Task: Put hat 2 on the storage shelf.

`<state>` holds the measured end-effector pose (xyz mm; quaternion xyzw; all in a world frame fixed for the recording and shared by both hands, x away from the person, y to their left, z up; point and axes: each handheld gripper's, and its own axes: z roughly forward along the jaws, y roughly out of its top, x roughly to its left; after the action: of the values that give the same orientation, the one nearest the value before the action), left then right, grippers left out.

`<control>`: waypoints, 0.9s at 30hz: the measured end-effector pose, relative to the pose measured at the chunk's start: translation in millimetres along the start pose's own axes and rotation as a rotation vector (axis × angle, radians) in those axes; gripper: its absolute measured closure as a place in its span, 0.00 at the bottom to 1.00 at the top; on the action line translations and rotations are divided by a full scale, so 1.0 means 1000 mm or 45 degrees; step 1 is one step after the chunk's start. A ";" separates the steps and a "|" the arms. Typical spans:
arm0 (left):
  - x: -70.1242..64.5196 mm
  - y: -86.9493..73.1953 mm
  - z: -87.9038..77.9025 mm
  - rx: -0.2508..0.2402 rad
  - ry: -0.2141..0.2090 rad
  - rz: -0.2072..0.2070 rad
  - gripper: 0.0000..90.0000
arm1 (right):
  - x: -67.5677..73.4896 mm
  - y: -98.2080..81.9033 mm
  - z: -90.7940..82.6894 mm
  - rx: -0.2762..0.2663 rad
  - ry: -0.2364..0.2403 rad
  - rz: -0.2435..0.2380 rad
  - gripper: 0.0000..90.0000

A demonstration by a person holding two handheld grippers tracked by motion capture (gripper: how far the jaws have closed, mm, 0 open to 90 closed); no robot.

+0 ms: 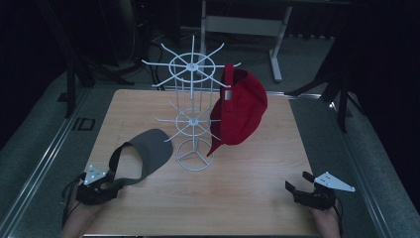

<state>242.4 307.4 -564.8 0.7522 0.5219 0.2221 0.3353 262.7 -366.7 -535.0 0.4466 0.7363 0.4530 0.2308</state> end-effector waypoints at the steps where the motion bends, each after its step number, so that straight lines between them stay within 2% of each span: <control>1: 0.000 0.000 0.000 -0.010 0.013 -0.011 0.52 | 0.000 0.000 0.000 0.003 0.000 -0.003 0.16; 4: 0.004 -0.001 -0.001 -0.043 0.019 -0.051 0.66 | -0.002 -0.002 0.000 0.007 -0.002 0.003 0.16; 5: 0.005 -0.001 -0.002 -0.050 0.026 -0.053 0.74 | -0.003 -0.002 0.000 0.006 -0.005 0.004 0.16; 8: 0.005 -0.002 -0.001 -0.042 0.019 -0.044 0.91 | -0.003 -0.002 0.000 0.006 -0.004 0.005 0.16; 10: 0.004 -0.002 -0.002 -0.038 -0.007 -0.021 0.93 | -0.003 -0.001 0.001 0.009 0.002 0.003 0.16; 12: 0.004 -0.001 -0.003 -0.052 -0.027 -0.020 0.94 | -0.003 -0.001 0.001 0.007 0.009 0.011 0.16; 13: 0.004 0.000 -0.004 -0.070 -0.062 -0.008 0.94 | -0.003 0.000 0.000 0.006 0.010 0.012 0.16; 14: 0.004 0.001 -0.005 -0.084 -0.066 0.012 0.95 | -0.003 0.000 0.000 0.006 0.012 0.011 0.16; 19: 0.002 0.009 -0.015 -0.222 -0.160 0.076 0.95 | -0.004 0.001 -0.001 0.002 0.012 0.015 0.16; 22: 0.000 0.016 -0.021 -0.282 -0.179 0.132 0.95 | -0.005 0.000 -0.001 -0.001 0.011 0.022 0.16; 27: -0.003 0.031 -0.027 -0.329 -0.193 0.180 0.95 | -0.006 -0.002 0.000 -0.003 0.018 0.029 0.16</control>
<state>242.8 305.0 -523.2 0.7522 0.4081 0.2530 0.4514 264.6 -372.3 -537.3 0.4515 0.7321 0.4596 0.2210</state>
